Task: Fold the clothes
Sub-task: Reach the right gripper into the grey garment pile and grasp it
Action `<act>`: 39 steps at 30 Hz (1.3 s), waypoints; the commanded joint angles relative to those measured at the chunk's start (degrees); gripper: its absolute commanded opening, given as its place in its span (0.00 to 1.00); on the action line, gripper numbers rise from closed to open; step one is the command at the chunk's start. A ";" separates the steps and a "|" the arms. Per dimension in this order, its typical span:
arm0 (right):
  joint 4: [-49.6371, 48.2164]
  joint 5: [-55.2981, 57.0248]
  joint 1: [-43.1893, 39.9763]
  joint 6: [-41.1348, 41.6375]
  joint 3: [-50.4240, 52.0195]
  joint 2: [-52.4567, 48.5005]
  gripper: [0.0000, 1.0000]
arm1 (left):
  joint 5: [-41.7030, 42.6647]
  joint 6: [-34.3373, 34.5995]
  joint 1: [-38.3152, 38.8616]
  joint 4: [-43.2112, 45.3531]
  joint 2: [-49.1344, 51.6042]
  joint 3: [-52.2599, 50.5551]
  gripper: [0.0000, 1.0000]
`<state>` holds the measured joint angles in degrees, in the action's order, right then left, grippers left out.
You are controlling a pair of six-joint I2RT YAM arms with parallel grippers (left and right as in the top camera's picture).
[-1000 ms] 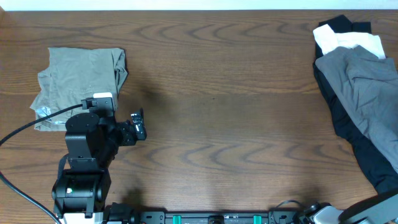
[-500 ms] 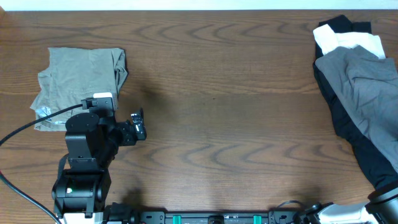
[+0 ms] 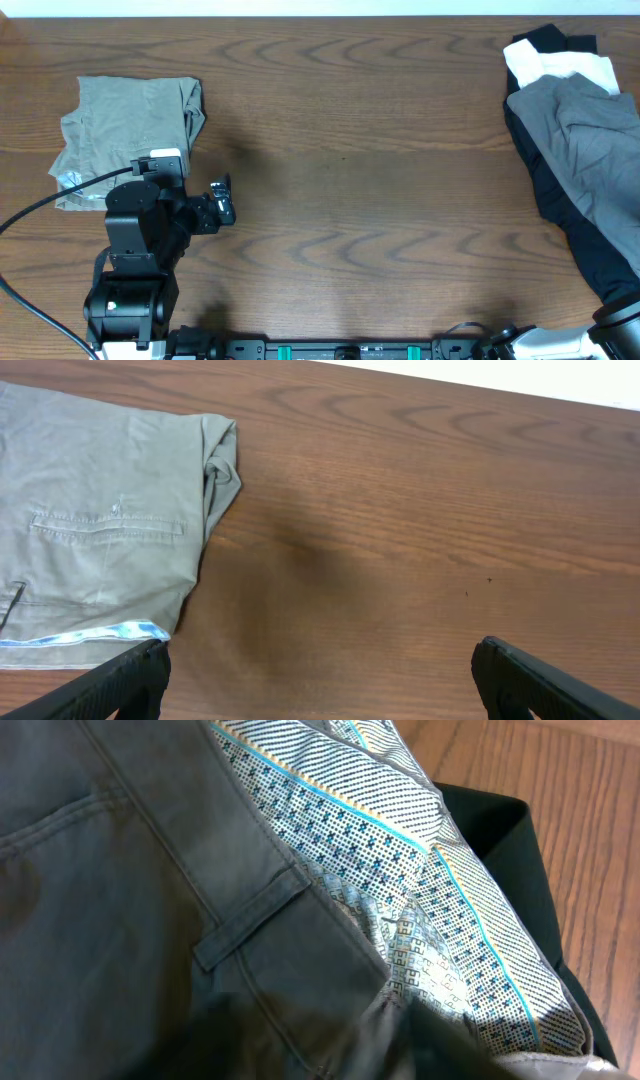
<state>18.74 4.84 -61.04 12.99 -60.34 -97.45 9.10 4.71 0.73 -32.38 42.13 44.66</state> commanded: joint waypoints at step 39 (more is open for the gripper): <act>-6.36 -18.38 -2.62 -0.79 -0.85 -0.22 0.17 | 0.96 0.55 -0.35 0.04 0.11 1.05 0.98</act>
<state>12.38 -10.15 -64.99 12.19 -60.34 -101.47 9.10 4.71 0.75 -32.40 42.13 44.66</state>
